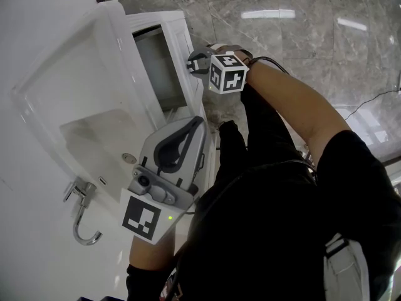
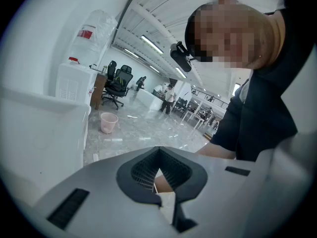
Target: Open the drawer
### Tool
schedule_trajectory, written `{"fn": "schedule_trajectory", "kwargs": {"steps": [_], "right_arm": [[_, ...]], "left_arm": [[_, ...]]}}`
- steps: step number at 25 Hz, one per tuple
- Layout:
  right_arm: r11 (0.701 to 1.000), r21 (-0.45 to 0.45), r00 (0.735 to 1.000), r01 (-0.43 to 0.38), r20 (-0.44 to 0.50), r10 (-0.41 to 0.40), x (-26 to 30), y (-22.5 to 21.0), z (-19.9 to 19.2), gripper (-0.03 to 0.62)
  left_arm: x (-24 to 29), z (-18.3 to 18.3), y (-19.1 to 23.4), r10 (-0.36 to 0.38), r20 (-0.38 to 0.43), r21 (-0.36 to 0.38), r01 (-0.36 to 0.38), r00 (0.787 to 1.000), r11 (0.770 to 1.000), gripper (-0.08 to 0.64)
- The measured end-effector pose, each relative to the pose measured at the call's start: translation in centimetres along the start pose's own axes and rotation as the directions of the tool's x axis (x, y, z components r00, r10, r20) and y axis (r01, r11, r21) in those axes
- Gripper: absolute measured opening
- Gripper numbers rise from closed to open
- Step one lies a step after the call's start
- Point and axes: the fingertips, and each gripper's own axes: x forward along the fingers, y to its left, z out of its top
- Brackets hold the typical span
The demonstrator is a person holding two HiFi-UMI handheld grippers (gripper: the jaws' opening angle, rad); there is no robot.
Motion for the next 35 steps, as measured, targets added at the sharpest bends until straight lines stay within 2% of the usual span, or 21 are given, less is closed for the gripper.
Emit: {"fn": "schedule_trajectory", "kwargs": {"steps": [18, 35], "right_arm": [[1.000, 0.012, 1.000, 0.011, -0.008, -0.011, -2.2, 0.4, -1.8, 0.149], [0.999, 0.027, 1.000, 0.018, -0.022, -0.018, -5.8, 0.3, -5.0, 0.149]], "left_arm": [[0.0, -0.2, -0.8, -0.011, -0.005, 0.015, 0.012, 1.000, 1.000, -0.005], [1.6, 0.2, -2.4, -0.024, -0.018, 0.029, 0.025, 1.000, 0.999, -0.005]]}}
